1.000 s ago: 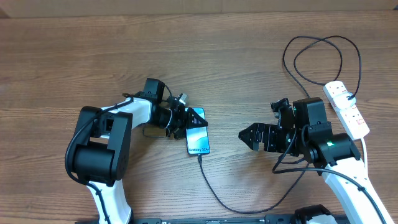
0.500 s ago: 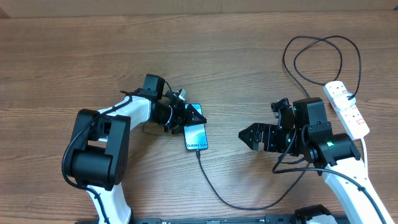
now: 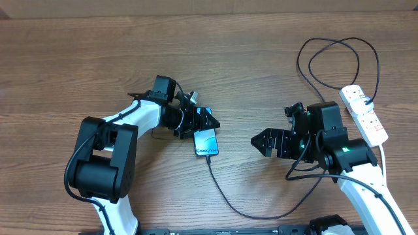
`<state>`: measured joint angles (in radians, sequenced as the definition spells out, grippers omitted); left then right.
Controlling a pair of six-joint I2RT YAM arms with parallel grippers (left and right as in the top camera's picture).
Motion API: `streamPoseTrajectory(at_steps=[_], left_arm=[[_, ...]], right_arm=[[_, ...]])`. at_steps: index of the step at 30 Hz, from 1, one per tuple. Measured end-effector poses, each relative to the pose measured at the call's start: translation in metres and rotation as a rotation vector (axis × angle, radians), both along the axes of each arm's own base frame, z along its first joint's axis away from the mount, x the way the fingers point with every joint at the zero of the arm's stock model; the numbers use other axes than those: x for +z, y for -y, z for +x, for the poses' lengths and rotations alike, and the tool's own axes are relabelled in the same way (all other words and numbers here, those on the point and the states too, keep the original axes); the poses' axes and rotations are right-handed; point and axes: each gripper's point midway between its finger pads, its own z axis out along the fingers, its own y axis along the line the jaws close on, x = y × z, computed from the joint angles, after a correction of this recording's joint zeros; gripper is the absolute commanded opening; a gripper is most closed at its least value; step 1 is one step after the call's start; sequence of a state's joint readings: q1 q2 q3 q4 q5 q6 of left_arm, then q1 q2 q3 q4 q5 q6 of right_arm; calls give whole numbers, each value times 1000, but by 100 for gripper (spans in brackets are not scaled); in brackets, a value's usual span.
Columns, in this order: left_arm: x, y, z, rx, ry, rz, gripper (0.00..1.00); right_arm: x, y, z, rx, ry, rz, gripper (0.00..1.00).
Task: Plug charger to phone and switch on socket
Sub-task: 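Lay the phone flat on the table with the left gripper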
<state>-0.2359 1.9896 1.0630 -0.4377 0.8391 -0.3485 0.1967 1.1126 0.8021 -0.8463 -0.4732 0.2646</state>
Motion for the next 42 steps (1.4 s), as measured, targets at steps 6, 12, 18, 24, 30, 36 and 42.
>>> streamPoseTrajectory(at_steps=[6, 12, 18, 24, 30, 36, 42], left_arm=[[1, 1, -2, -63, 62, -5, 78], [1, 3, -4, -116, 115, 29, 83], [1, 7, -4, -135, 142, 96, 89], [2, 8, -1, -115, 139, 112, 91], [2, 8, -1, -88, 112, 111, 91], [3, 8, -1, -56, 76, 118, 93], [4, 6, -1, -26, 35, 132, 100]], right_arm=[[-7, 0, 1, -1, -28, -8, 100], [-8, 0, 1, -2, -30, -9, 100], [-8, 0, 1, -1, -30, -8, 100], [-8, 0, 1, -1, -30, -8, 100], [-8, 0, 1, -1, -29, -8, 100], [-8, 0, 1, -2, -30, -9, 100], [-8, 0, 1, -1, -30, -9, 100]])
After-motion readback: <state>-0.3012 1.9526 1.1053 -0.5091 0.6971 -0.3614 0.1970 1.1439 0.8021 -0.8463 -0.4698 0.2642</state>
